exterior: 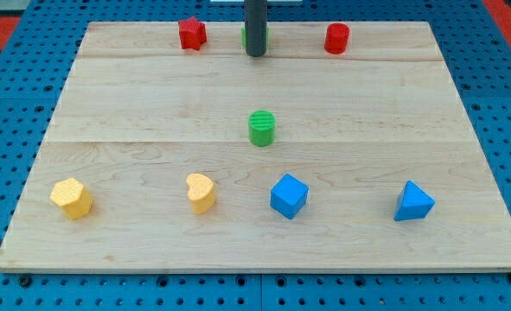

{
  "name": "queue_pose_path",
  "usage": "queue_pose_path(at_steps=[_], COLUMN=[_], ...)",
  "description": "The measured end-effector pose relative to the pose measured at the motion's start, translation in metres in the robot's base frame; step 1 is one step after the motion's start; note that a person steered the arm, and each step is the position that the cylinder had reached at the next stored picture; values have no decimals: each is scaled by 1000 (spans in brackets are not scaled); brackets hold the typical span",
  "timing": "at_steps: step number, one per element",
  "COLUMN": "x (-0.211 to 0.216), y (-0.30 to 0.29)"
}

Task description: Move the green circle to the bottom left of the red star

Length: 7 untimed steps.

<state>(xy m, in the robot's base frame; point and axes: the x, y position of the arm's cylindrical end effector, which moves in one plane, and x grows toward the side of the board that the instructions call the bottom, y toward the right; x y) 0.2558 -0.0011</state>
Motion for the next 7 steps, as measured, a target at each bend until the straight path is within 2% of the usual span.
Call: queue_pose_path(at_steps=[1, 2, 3, 4, 5, 7], x=[23, 94, 150, 159, 199, 171], y=[37, 121, 85, -11, -15, -176])
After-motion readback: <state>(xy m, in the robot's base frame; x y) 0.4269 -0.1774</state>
